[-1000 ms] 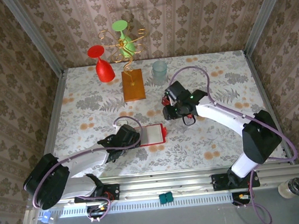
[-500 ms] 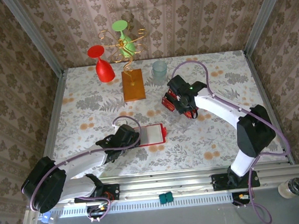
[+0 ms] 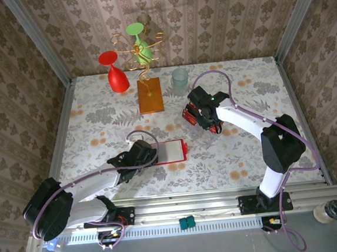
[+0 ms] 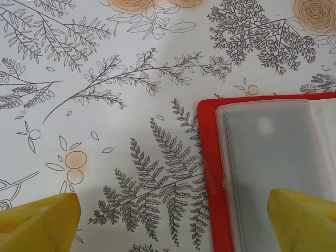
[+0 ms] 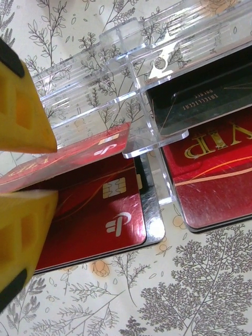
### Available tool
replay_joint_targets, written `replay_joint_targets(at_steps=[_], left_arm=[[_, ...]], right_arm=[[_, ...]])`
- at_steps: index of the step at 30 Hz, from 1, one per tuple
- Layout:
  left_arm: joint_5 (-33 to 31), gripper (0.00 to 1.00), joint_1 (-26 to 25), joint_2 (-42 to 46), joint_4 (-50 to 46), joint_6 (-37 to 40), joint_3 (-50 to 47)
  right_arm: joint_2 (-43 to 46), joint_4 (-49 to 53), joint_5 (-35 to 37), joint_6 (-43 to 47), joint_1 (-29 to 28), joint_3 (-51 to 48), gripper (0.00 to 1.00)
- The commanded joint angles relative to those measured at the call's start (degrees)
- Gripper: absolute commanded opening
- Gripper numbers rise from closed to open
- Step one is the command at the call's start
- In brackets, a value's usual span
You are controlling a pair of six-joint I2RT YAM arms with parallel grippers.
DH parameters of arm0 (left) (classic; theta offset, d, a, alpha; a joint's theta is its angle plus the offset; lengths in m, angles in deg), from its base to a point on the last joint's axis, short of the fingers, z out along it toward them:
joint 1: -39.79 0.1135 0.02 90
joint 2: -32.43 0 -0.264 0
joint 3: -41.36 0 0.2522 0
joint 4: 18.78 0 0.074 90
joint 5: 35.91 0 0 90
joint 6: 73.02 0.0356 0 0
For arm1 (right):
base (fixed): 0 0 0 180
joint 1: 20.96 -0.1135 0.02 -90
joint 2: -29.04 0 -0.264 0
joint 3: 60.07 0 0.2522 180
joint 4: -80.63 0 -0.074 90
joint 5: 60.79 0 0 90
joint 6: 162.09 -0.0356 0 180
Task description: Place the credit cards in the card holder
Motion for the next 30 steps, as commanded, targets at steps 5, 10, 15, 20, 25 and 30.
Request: replay_joint_targets(at_steps=[5,10,15,20,25,30], left_arm=[[-0.66,0.93,-0.49,0.29,-1.33,-0.46,1.67],[-0.48,0.93,-0.55,0.10,-1.35,-0.42,1.85],[-0.28,0.93,-0.52,0.11,-1.56,-0.32,2.11],[-0.46,0.93,-0.58,0.29,-1.94,-0.49,2.10],[-0.77,0.94,-0.59,0.29,-2.09,-0.81,1.84],[-1.35,0.94,-0.50,0.01,-2.79,-1.45,1.67]], right_arm=[[-0.49,1.47,-1.98,2.27,0.38,1.39,0.14],[0.63,1.46,-2.46,5.09,0.44,2.10,0.08],[3.07,2.18,-4.10,6.06,0.44,3.76,0.00],[7.50,3.47,-7.66,5.19,0.10,5.86,0.00],[10.38,1.65,-16.94,1.11,-1.49,6.47,0.00],[8.27,-5.61,-27.32,-5.79,-5.21,3.71,0.00]])
